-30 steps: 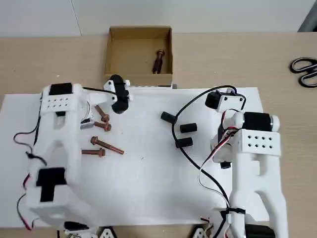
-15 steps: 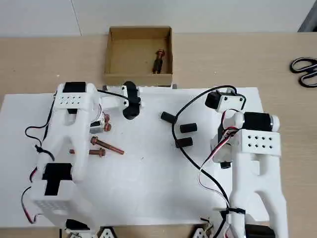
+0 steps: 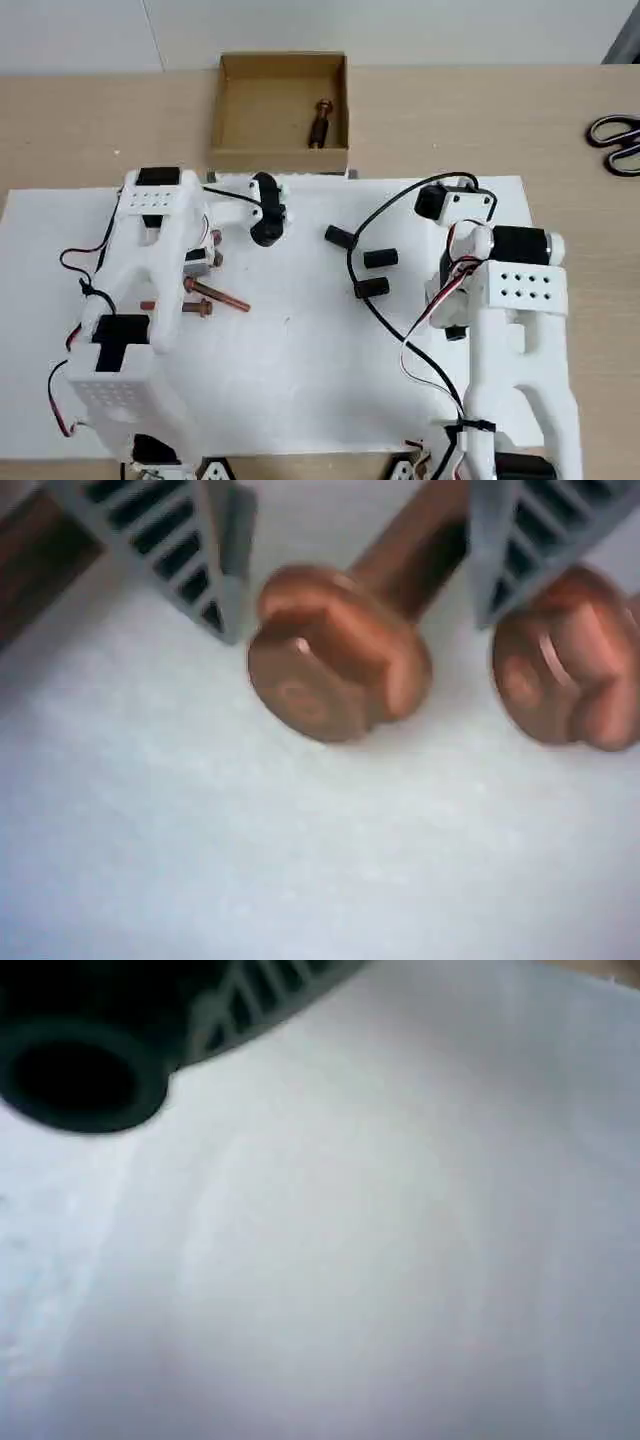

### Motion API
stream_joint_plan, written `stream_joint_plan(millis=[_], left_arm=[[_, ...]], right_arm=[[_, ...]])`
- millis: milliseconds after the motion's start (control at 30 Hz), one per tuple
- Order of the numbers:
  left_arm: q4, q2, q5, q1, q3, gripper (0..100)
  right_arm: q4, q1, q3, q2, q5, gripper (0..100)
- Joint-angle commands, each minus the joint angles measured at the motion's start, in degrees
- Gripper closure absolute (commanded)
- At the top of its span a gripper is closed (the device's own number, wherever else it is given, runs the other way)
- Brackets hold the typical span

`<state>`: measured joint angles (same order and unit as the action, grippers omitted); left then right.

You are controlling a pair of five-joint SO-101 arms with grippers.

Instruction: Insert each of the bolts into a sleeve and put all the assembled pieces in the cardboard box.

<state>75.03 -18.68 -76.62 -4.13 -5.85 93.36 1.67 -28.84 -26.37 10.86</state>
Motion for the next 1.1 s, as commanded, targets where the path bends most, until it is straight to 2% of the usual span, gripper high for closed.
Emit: stream_joint_plan(millis=[0,233,667,867,1067], left_arm=[[-2.37,-0.26,-9.49,0.18,1.1,85],[-2.55,-3.08,-9.58,0.18,1.36,99],[-2.29,0.09,-9.49,0.18,1.36,99],[4.22,8.09,-5.36,1.49,1.27,99],[7.12,15.47,3.78,2.55,1.27,99]], right_arm=[[-0.75,0.4,0.26,-1.27,0.53,99.5],[-0.4,0.4,0.26,-1.27,0.53,99.5],[-0.22,0.4,0.35,-1.71,0.53,99.5],[-0.22,0.22,0.7,-1.89,0.26,99.5],[-0.04,-0.04,0.79,-1.89,0.18,99.4]])
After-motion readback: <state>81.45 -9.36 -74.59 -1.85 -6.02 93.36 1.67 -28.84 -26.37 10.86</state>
